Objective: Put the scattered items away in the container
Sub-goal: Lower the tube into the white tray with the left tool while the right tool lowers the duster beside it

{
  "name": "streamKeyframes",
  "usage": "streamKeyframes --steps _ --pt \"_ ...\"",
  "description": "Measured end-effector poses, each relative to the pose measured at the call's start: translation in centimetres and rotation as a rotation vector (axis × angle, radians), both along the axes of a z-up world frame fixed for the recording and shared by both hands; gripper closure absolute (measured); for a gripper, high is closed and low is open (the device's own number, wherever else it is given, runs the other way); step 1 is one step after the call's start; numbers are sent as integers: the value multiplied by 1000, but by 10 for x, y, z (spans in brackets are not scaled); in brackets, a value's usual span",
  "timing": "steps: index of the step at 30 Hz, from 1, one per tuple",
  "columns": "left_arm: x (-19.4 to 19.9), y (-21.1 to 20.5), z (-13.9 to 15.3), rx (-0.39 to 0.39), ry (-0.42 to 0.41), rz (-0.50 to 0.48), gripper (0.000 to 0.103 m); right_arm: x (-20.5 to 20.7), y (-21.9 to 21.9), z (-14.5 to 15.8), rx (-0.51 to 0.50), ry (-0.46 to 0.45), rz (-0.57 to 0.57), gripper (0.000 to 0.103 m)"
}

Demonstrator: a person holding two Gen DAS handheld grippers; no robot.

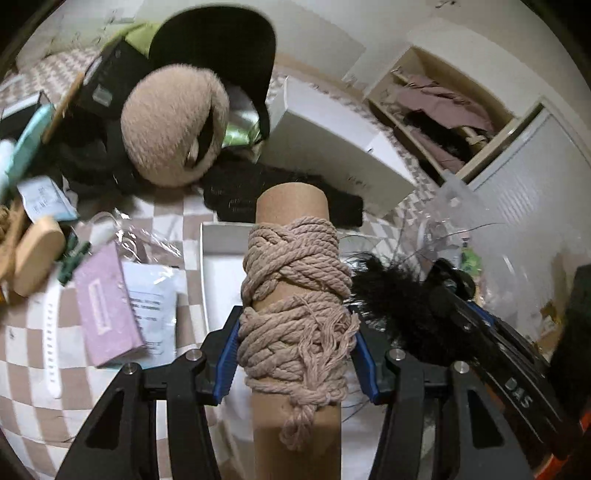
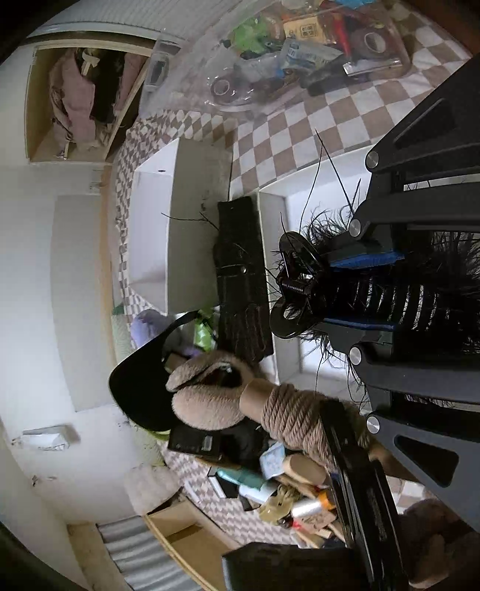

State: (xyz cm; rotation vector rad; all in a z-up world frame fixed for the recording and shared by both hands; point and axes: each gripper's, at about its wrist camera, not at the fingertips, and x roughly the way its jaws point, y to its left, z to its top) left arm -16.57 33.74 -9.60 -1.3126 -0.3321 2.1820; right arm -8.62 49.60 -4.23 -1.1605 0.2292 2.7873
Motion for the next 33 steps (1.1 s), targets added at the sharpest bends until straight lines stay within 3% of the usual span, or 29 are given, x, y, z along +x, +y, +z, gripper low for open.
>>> streamKeyframes --steps 8,13,25,27,33 --pt "-16 10 -31 -102 -29 80 50 -17 11 -17 4 -28 10 79" --pt "-23 13 -43 -119 -53 96 50 -26 11 -24 1 -35 24 79" --pt "-11 11 -29 -146 25 106 41 -43 4 -40 2 -60 71 79" --pt "-10 8 -25 -156 53 113 37 -46 2 -41 -2 -53 79 79" --pt "-7 -9 -13 -163 97 141 37 -57 -11 -42 7 -16 111 79"
